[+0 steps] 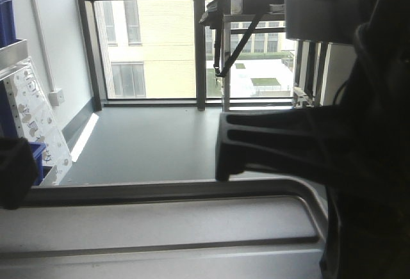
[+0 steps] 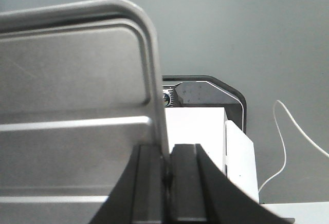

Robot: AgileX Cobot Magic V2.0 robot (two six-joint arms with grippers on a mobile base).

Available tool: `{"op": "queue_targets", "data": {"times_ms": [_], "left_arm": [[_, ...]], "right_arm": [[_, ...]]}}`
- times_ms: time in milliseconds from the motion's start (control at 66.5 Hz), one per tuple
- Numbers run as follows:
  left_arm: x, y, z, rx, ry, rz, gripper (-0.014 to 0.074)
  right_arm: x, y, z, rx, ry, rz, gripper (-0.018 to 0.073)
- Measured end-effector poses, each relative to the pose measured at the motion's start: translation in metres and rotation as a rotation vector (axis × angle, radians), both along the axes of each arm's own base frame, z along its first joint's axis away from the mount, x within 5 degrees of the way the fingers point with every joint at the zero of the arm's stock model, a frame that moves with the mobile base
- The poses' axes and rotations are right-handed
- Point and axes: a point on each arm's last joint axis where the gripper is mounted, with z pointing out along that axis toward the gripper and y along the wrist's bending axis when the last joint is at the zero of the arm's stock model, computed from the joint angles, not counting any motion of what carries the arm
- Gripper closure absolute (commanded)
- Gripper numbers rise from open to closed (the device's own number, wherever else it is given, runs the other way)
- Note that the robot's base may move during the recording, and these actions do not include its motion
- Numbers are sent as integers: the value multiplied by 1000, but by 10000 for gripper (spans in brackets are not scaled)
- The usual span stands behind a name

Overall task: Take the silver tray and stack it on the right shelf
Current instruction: 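Keep holding the tray while the base drives across the room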

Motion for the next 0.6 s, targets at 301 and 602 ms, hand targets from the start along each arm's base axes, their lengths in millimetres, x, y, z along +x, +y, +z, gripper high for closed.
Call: {"op": "queue_targets", "data": {"times_ms": [301, 602], "left_arm": [[0, 0, 0, 0, 0, 0, 697], [0, 0, 0, 0, 0, 0, 697]], "right_arm": [[0, 0, 0, 0, 0, 0, 489], [0, 0, 0, 0, 0, 0, 489]]}}
